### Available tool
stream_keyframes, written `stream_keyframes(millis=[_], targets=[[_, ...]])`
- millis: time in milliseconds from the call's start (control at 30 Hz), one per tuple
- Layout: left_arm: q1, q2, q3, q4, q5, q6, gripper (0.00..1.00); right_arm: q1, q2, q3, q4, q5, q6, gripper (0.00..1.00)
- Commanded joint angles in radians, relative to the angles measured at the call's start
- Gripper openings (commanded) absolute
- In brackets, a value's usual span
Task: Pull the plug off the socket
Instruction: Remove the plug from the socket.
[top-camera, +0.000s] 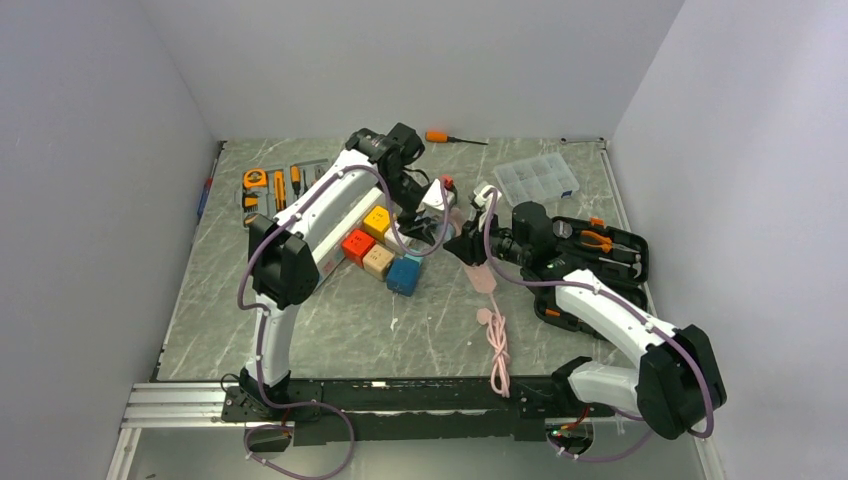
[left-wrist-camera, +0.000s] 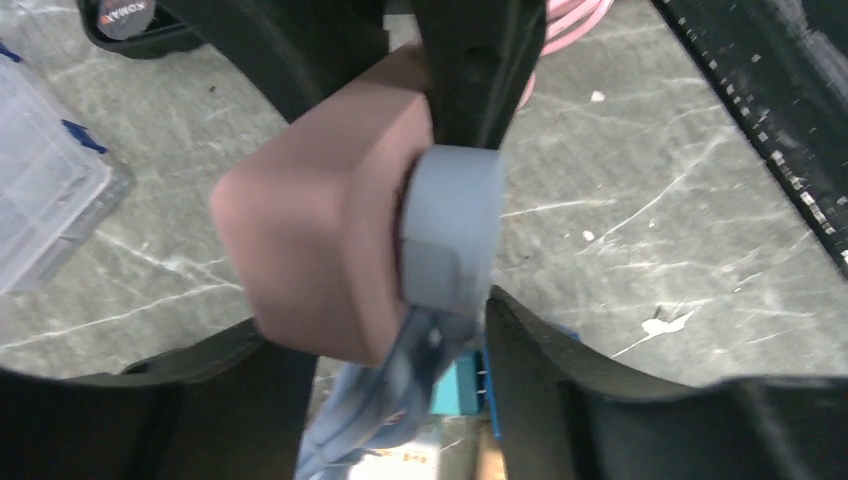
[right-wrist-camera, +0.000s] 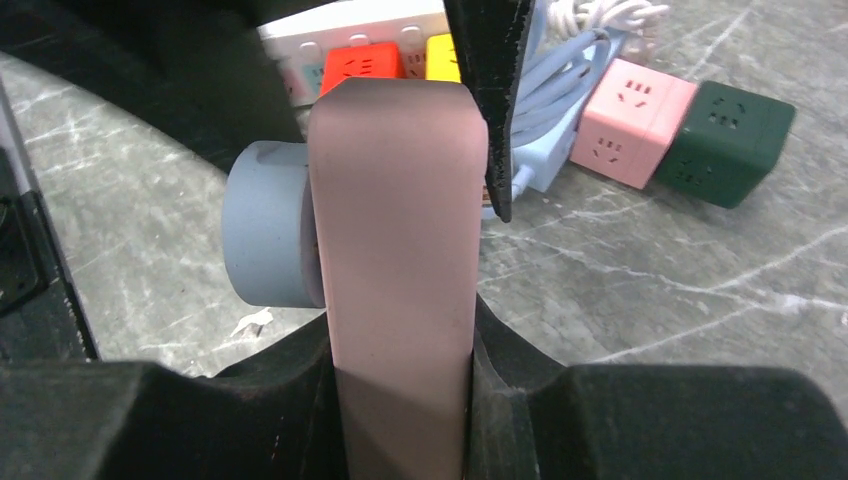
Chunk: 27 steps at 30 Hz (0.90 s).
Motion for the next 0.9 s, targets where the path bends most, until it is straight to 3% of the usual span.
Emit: stream_keyframes(millis=[0, 100, 167, 200, 233, 467, 700, 867], targets=[[0.007, 0.013, 0.046, -0.044, 0.053, 0.001, 0.56, 0.008, -0.063, 0.025, 0.205, 0.007, -0.032, 0.0], [0.014, 0.027, 0.066, -0.034, 0.057, -0.036, 0.52, 0.007, -0.075, -0.001, 0.227, 0.029, -0.03, 0.0], [0.015, 0.028, 0.065, -0.03, 0.06, -0.039, 0.41, 0.007, -0.072, -0.011, 0.237, 0.035, -0.024, 0.0], [0.014, 0.027, 0.064, -0.024, 0.063, -0.044, 0.13, 0.007, -0.069, -0.014, 0.24, 0.044, -0.024, 0.0], [0.015, 0.023, 0.057, -0.003, 0.063, -0.066, 0.0, 0.006, -0.069, -0.02, 0.248, 0.061, -0.023, 0.0], [0.012, 0.011, 0.046, -0.053, 0.073, -0.02, 0.0, 0.002, -0.037, -0.04, 0.31, 0.085, -0.01, 0.0], [-0.003, 0.032, 0.088, -0.22, 0.052, 0.153, 0.0, -0.041, 0.03, -0.036, 0.347, 0.076, 0.029, 0.0], [-0.003, -0.001, 0.037, -0.224, 0.053, 0.246, 0.0, -0.111, 0.091, -0.058, 0.392, 0.105, 0.081, 0.0]])
